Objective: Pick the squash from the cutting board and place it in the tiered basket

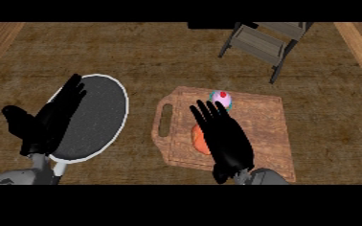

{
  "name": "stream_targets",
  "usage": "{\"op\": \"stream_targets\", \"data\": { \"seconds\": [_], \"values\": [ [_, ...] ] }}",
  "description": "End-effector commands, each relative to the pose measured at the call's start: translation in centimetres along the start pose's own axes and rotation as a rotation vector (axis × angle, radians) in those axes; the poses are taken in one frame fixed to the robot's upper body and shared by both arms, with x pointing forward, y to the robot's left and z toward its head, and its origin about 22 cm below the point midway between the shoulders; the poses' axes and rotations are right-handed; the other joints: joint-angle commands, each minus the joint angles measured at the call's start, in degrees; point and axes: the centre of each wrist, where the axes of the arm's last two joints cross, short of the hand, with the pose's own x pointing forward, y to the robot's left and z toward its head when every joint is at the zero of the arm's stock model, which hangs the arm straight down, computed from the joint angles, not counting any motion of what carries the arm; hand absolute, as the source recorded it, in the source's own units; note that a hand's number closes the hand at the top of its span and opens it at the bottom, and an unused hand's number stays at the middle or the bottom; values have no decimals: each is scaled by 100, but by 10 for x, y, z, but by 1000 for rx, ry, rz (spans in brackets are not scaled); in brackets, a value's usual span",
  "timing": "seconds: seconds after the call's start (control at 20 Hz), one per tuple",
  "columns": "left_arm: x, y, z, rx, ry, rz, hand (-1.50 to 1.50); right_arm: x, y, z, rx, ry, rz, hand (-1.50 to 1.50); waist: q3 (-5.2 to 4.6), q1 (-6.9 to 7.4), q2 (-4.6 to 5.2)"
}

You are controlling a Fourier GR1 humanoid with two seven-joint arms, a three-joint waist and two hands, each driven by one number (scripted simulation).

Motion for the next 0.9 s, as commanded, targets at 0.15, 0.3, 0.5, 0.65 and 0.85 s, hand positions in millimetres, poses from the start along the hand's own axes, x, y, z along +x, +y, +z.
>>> {"op": "stream_targets", "data": {
  "seconds": [0.15,0.3,0.5,0.65,0.85],
  "values": [
    [19,-13,0,-2,-13,-3,0,14,14,-14,172,7,32,150,2,25,1],
    [13,16,25,-28,8,4,0,-18,15,-18,189,-9,80,150,2,64,-3],
    [3,4,6,-16,15,0,0,1,35,-8,171,-49,166,150,1,12,1],
    [-6,-6,4,-3,14,6,0,-22,35,-23,133,-80,179,150,2,21,8],
    [1,4,20,-7,2,-7,0,-5,22,-8,-28,-101,192,150,1,16,-4]
  ]
}}
